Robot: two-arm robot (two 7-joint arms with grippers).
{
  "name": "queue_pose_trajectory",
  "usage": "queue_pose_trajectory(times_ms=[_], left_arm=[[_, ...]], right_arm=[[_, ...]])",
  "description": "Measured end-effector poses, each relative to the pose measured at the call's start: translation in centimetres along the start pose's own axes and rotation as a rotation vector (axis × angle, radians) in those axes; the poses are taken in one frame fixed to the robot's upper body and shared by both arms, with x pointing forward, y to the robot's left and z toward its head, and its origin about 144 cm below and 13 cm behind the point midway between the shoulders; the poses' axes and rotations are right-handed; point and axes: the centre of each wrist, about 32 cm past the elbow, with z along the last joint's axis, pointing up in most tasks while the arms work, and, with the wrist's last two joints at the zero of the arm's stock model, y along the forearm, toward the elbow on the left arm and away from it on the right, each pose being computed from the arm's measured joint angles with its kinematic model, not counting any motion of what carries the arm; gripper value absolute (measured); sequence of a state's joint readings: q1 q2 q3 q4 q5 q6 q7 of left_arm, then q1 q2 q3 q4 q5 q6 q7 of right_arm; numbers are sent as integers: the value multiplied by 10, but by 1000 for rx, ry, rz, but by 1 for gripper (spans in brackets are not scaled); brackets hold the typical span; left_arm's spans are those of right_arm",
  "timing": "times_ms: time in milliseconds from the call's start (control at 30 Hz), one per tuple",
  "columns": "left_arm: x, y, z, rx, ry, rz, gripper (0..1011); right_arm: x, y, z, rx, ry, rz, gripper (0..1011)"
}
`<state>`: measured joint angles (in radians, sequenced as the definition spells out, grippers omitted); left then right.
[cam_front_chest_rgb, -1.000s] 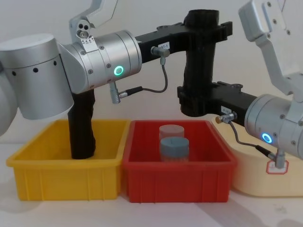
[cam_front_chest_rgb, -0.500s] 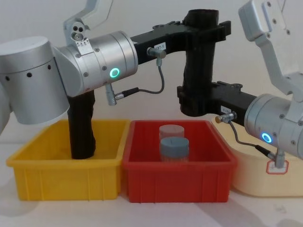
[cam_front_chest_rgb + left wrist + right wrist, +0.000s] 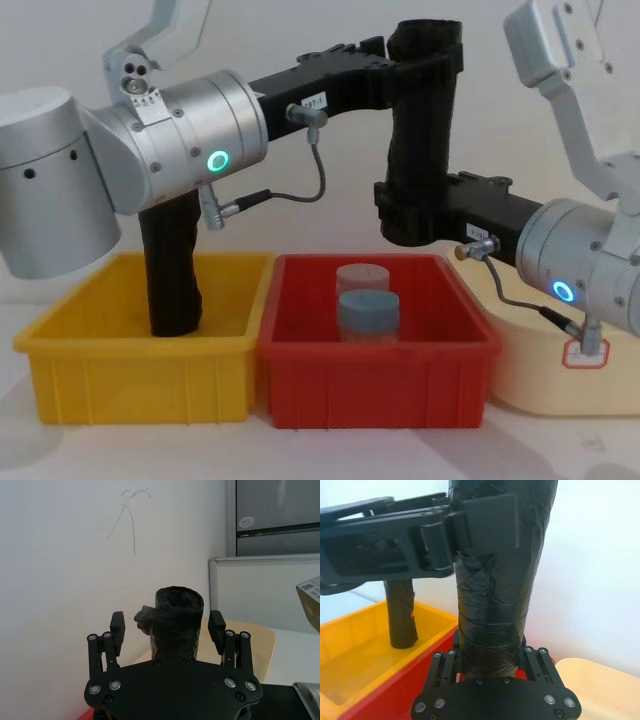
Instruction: Pick up the garbage bag with the one hand and transfer it to the other hand.
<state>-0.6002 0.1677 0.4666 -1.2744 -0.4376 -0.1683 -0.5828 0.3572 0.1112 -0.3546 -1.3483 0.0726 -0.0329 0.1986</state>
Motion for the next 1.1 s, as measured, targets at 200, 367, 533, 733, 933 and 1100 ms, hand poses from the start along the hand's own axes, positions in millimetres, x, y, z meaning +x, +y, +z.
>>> queue_pose_trajectory(times_ms=[200,367,533,733,933,1100], left_arm=[[-1,9,2,-4,-3,10,1001],[-4,22,4,-10,9,24,1001],[-7,38,7,-15,23,45,1001],[-11,57,11,-18,28,85,1002],[-16,83,16,-16,22,156,1001],[-21,101,20,-10,15,209,1002]], right_arm=[[0,0,0,0,0,0,565],[0,0,0,0,0,0,565],[0,0,0,0,0,0,565],[0,0,0,1,1,0,565],[0,1,1,0,6,-12,565],[2,2,2,-5,10,-36,565]])
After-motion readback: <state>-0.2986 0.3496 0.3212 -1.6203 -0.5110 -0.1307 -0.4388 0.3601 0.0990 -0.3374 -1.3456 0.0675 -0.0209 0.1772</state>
